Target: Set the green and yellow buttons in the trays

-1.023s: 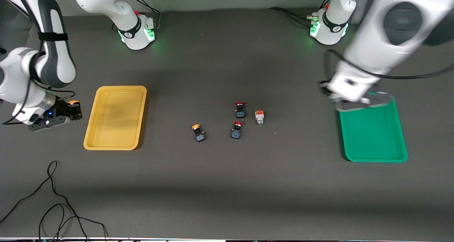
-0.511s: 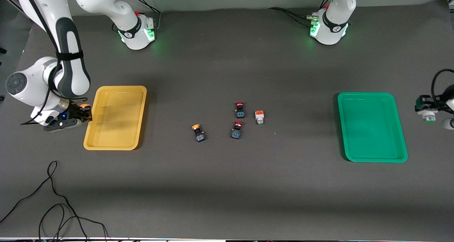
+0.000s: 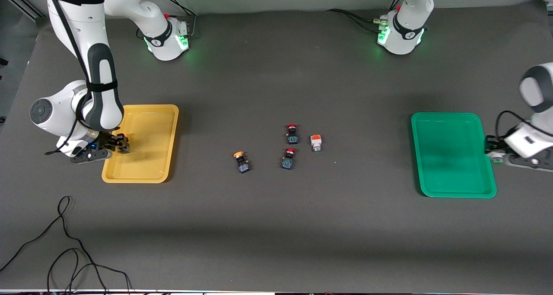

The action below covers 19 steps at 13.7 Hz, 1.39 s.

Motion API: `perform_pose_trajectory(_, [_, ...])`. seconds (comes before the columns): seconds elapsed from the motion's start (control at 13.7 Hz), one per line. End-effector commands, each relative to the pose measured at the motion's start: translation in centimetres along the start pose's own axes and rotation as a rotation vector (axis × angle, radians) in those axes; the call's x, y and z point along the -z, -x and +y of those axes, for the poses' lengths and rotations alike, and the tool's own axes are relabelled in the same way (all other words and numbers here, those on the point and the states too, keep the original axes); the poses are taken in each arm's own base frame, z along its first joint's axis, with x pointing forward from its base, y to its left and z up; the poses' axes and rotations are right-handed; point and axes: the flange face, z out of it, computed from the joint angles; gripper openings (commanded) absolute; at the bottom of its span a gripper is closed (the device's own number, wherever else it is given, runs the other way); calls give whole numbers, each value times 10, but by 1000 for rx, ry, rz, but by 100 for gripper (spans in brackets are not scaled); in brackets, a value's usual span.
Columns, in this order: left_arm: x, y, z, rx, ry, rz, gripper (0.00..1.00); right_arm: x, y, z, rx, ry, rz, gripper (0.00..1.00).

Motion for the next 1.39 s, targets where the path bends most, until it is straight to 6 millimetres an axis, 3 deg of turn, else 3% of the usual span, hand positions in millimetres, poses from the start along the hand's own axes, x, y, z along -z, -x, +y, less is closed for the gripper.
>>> perform_pose_trajectory(0.0, [-47,13,9,-13,21,3,0,28,-23,-11,-7,-80,16,100])
perform_pose_trajectory(0.15, [-82,14,8,-5,44,7,0,64,-47,-11,23,-83,-11,100])
perform_pose_trajectory(0.37, [-112,20,2,14,55,8,0,125,-94,-42,0,-47,-69,100])
perform_pose_trajectory(0.51, [-121,20,-1,59,61,-3,0,143,-121,-104,-13,-41,-63,100])
perform_pose_trajectory(0.66, [-114,17,7,89,60,-25,0,147,-136,-177,29,-40,-51,100])
perform_pose_trajectory(0.73, [-108,9,10,76,58,-38,14,144,-144,-216,27,-38,-51,100])
perform_pose_trajectory(0.8, [-106,6,9,50,48,-49,99,138,-149,-257,27,-47,-57,100])
perform_pose_trajectory(0.88, [-102,7,5,39,34,-50,99,126,-151,-295,40,-59,-62,100])
perform_pose_trajectory(1.02, [-72,4,7,26,21,-70,99,113,-160,-359,48,-60,-12,100])
perform_pose_trajectory(1.17, [-14,-11,23,10,12,-136,98,82,-160,-404,37,-57,24,100])
perform_pose_trajectory(1.32, [49,-31,40,10,21,-216,98,38,-157,-430,34,-38,50,100])
